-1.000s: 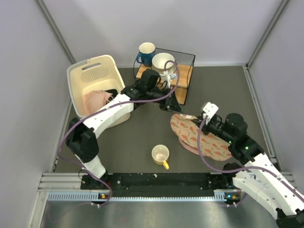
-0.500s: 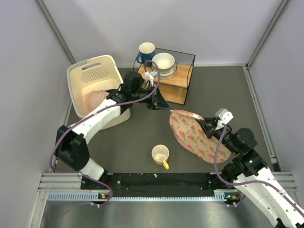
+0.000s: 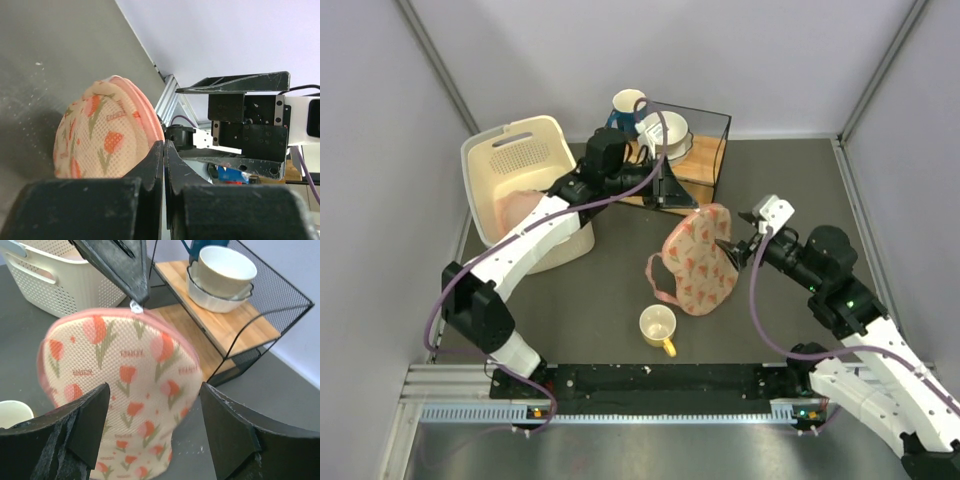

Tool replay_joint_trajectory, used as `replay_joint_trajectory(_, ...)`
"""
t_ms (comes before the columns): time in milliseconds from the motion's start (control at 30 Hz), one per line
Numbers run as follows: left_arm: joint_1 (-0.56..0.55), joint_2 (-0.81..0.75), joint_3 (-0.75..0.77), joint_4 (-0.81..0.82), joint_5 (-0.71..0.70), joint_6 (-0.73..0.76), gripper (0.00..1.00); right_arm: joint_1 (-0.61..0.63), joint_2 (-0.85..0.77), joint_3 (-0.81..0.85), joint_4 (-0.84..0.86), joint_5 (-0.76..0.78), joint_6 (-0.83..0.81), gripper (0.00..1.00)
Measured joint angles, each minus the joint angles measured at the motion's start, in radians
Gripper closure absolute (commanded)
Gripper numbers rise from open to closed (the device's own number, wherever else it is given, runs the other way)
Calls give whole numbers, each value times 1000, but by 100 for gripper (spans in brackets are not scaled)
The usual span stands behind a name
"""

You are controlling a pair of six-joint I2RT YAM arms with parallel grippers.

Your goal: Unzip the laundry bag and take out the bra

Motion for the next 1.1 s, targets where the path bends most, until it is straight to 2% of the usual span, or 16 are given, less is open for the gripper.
replay_joint_trajectory(233,-22,63,141,-78,34,61,100,0,192,184,-79,-51,-126,26)
replay_joint_trajectory(400,-22,94,256,-182,55,140,100,0,241,256,-146,-70,-204,19)
replay_joint_trajectory(633,-29,94,300,-236,66,192,100,0,318,363,-171,-134,-214,21)
replay_joint_trajectory(733,-38,98,300,-256,63,199,100,0,360,377,-158,-161,-172,29)
replay_joint_trajectory(833,-43,101,300,-256,55,204,100,0,390,376,-156,-179,-128,50)
replay_joint_trajectory(867,-45,102,300,-257,53,206,100,0,397,375,-156,-185,-113,85)
replay_joint_trajectory(900,-45,102,300,-256,50,206,100,0,400,372,-155,-190,-103,100)
replay_joint_trajectory(1100,-41,103,286,-267,27,211,100,0,346,273,-85,-180,-70,100)
